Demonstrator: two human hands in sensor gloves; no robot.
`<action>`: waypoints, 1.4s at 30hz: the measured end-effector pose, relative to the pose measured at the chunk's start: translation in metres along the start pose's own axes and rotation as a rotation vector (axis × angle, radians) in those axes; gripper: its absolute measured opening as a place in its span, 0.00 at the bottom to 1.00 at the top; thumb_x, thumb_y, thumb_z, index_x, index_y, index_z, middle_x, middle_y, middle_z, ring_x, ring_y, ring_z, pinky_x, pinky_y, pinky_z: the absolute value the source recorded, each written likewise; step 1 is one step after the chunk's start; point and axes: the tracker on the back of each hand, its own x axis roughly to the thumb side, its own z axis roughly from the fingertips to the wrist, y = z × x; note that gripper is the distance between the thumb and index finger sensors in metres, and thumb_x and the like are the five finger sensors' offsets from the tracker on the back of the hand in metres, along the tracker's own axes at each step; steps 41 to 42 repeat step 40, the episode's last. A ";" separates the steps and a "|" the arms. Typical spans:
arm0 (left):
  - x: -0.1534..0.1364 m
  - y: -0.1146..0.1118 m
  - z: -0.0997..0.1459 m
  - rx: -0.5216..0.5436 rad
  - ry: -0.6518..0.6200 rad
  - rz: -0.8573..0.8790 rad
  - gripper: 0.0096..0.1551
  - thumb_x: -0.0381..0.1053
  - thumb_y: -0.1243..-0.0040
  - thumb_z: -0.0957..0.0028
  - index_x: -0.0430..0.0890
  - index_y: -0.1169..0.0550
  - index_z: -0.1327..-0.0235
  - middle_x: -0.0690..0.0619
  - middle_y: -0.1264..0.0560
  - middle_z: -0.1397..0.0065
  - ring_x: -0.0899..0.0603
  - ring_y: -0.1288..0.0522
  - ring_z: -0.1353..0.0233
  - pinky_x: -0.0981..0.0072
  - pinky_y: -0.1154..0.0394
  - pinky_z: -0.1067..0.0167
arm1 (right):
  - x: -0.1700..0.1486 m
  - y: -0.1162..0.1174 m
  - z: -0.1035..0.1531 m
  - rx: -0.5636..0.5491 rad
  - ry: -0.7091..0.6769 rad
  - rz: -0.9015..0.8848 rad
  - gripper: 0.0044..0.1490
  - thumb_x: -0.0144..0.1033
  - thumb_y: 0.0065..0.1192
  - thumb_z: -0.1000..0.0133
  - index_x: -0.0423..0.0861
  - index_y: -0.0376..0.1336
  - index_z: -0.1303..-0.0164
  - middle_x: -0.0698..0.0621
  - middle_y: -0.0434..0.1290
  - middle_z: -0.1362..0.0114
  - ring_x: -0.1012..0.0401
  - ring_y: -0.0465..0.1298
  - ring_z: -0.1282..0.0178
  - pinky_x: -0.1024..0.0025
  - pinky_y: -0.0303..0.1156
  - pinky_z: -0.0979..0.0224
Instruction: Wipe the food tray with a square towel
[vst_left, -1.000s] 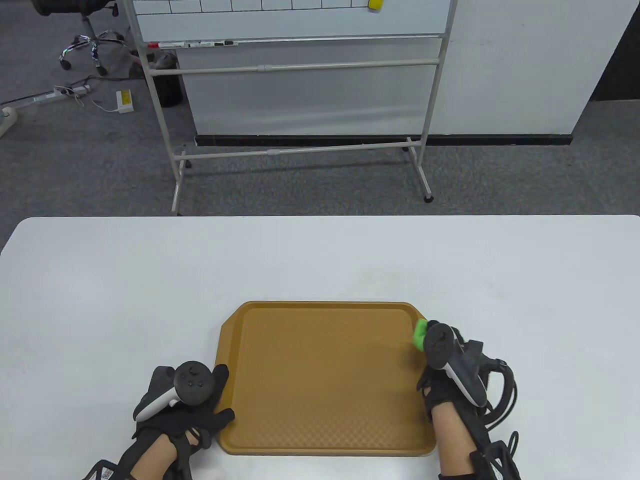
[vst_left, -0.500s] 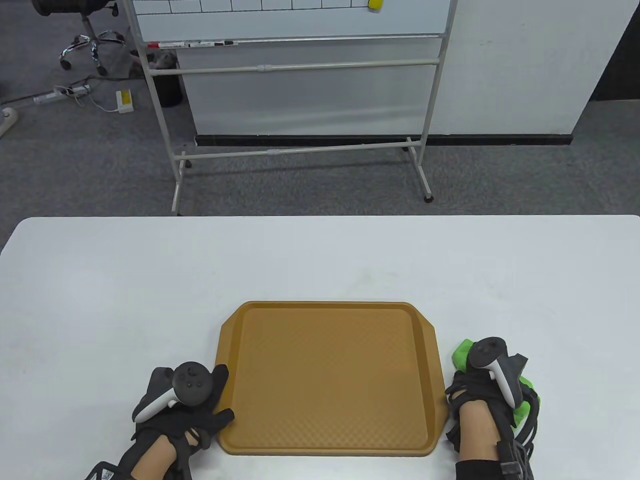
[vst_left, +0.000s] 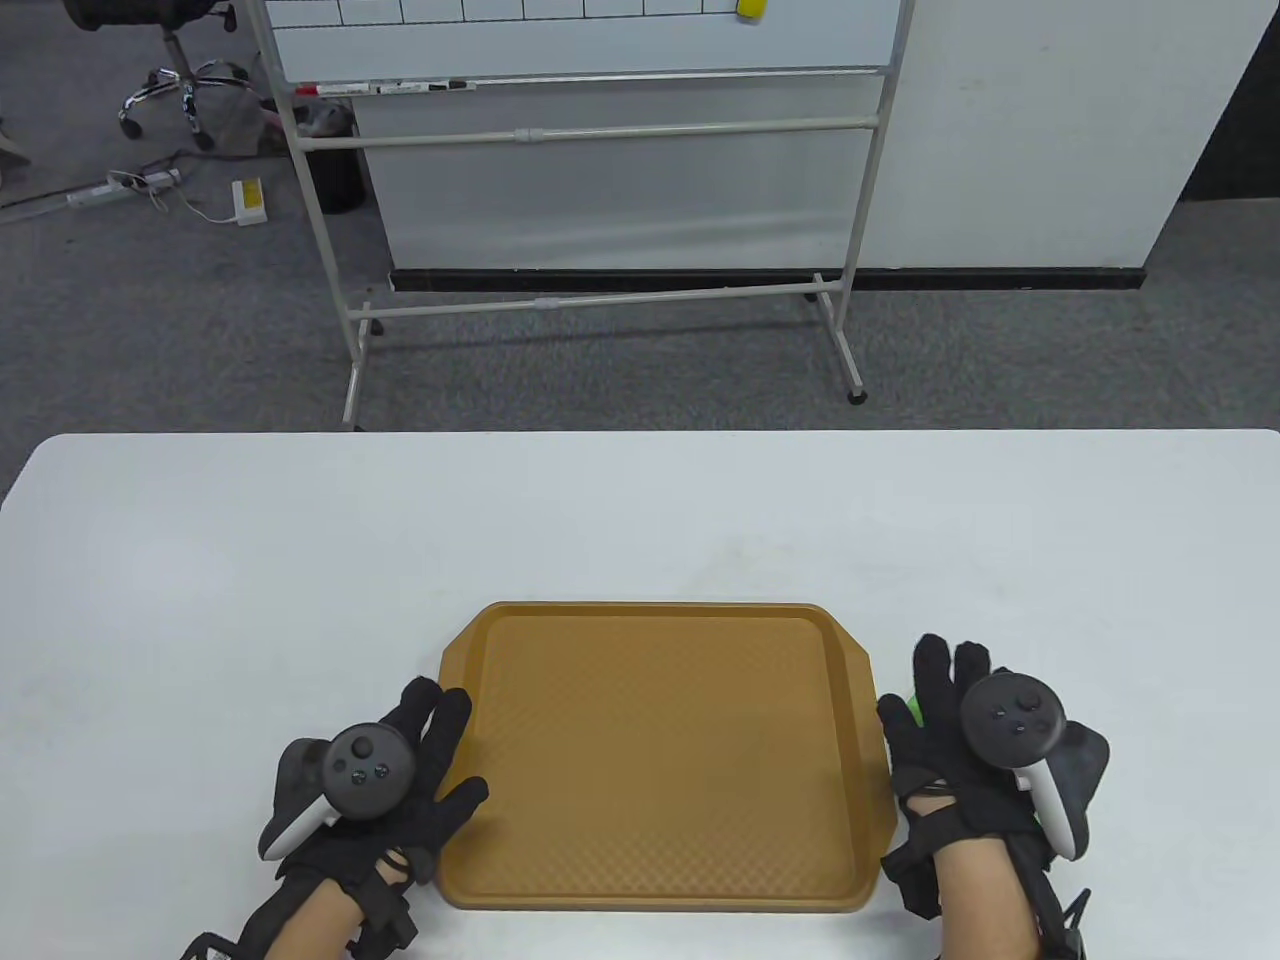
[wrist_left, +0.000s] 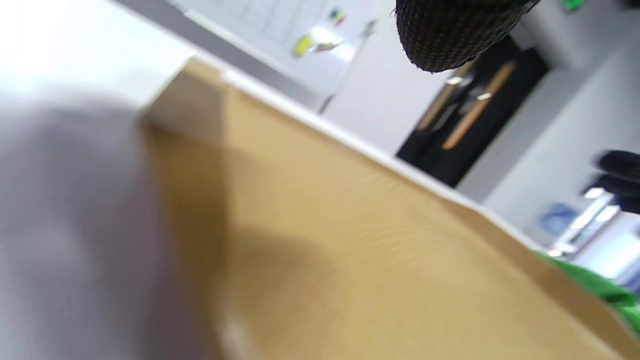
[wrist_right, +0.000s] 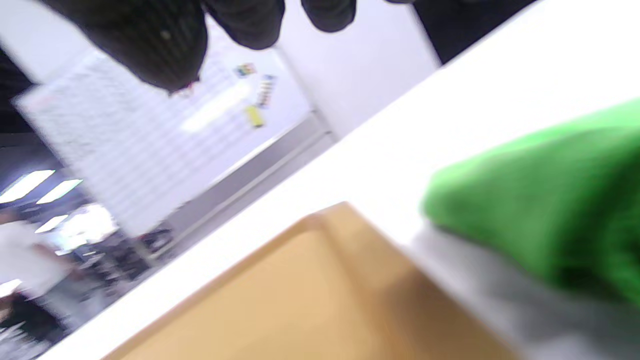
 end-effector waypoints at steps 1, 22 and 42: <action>0.004 0.000 0.001 0.015 -0.027 -0.008 0.50 0.64 0.46 0.44 0.50 0.56 0.19 0.43 0.68 0.16 0.29 0.58 0.17 0.33 0.51 0.27 | 0.007 0.005 0.001 0.018 -0.050 0.003 0.47 0.57 0.58 0.46 0.56 0.47 0.17 0.44 0.43 0.11 0.40 0.40 0.14 0.31 0.45 0.23; 0.040 -0.022 0.003 -0.177 -0.472 -0.092 0.49 0.64 0.46 0.46 0.58 0.58 0.22 0.58 0.72 0.17 0.43 0.78 0.22 0.41 0.73 0.28 | 0.100 0.137 0.029 0.531 -0.739 0.441 0.43 0.56 0.57 0.45 0.59 0.52 0.19 0.49 0.50 0.11 0.43 0.49 0.12 0.30 0.51 0.23; 0.040 -0.021 0.004 -0.163 -0.460 -0.116 0.47 0.63 0.46 0.46 0.58 0.56 0.21 0.59 0.72 0.17 0.42 0.79 0.23 0.41 0.73 0.28 | 0.094 0.142 0.025 0.578 -0.696 0.448 0.42 0.56 0.57 0.45 0.58 0.54 0.19 0.48 0.54 0.12 0.41 0.53 0.13 0.30 0.53 0.24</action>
